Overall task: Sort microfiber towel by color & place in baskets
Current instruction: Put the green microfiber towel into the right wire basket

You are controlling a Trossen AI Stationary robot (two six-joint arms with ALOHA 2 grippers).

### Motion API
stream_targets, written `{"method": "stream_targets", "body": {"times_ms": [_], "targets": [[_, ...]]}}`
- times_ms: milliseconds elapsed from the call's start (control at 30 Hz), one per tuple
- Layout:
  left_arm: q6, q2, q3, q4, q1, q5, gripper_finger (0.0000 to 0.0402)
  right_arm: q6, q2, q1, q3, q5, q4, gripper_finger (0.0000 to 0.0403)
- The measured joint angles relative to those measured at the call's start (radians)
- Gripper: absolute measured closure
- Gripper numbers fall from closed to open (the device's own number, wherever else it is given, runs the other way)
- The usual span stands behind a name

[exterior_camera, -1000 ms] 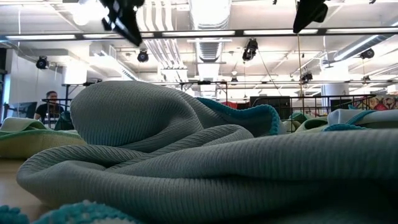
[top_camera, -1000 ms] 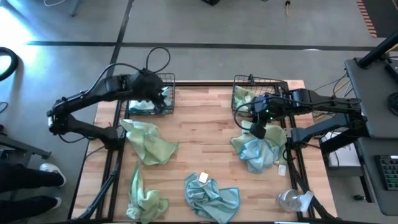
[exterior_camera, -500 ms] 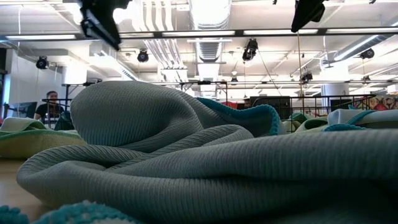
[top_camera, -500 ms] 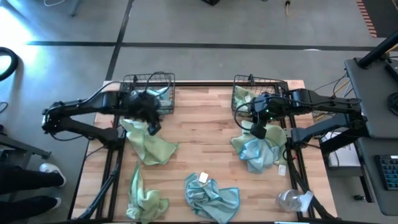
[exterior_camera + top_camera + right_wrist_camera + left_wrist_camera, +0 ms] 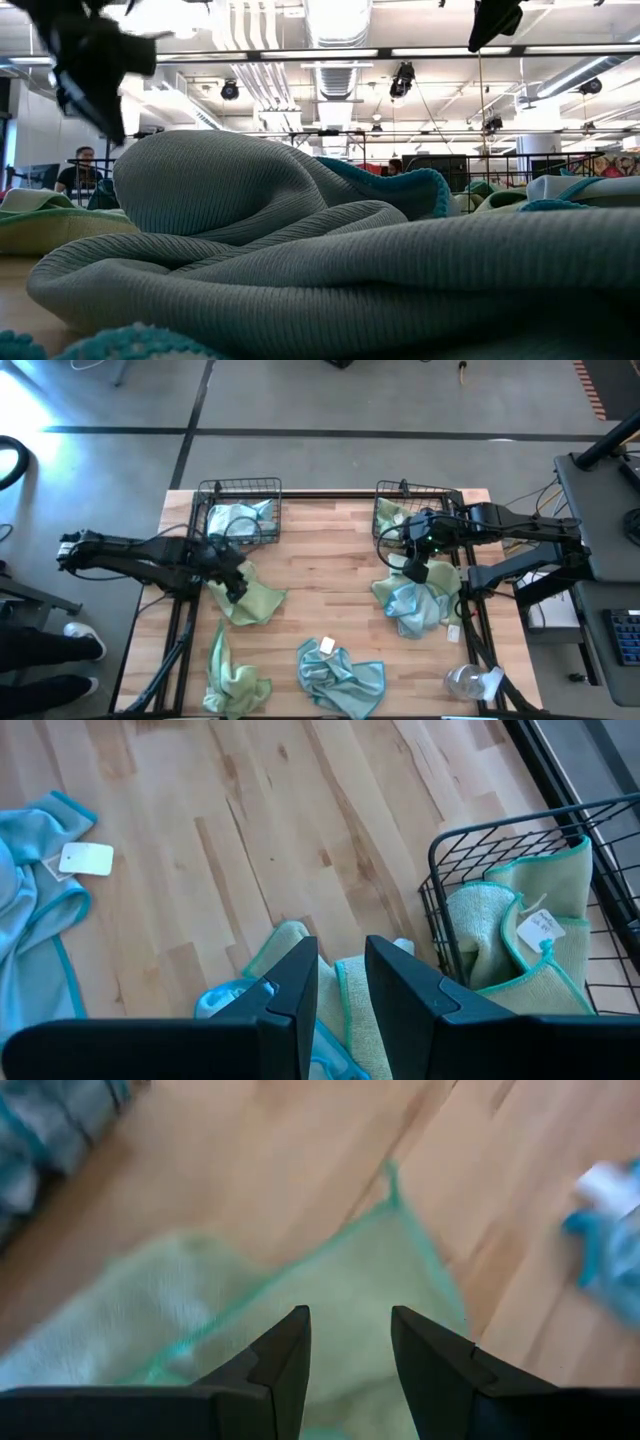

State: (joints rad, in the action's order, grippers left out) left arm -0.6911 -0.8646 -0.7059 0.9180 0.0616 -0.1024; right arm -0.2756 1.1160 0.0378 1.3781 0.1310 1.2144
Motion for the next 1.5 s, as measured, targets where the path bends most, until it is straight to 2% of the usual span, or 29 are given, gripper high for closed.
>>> {"method": "stream_targets", "body": {"times_ms": [100, 367, 700, 1067, 1200, 1333, 1500], "targets": [[0.0, -0.005, 0.059, -0.001, 0.004, 0.046, 0.0276, 0.0, 0.0, 0.0, 0.0, 0.0, 0.0, 0.0321], [0.0, -0.022, 0.186, -0.025, 0.003, 0.058, 0.0276, -0.017, 0.0, 0.0, 0.0, 0.0, 0.0, 0.0321], [-0.087, -0.067, 0.325, -0.188, 0.002, 0.036, 0.0276, -0.029, 0.0, 0.0, 0.0, 0.0, 0.0, 0.0321], [-0.1, -0.17, 0.391, -0.428, 0.002, 0.009, 0.0276, -0.066, 0.0, 0.0, 0.0, -0.001, 0.0, 0.0321], [-0.104, -0.186, 0.385, -0.448, 0.003, -0.053, 0.0278, -0.066, 0.0, 0.0, 0.0, -0.001, 0.001, 0.0321], [-0.105, -0.202, 0.385, -0.459, 0.003, -0.078, 0.0297, -0.065, 0.0, 0.0, 0.0, -0.002, 0.002, 0.0321], [-0.119, -0.218, 0.37, -0.468, 0.002, -0.091, 0.0351, -0.065, 0.0, 0.0, 0.0, -0.004, 0.003, 0.0321]]}}
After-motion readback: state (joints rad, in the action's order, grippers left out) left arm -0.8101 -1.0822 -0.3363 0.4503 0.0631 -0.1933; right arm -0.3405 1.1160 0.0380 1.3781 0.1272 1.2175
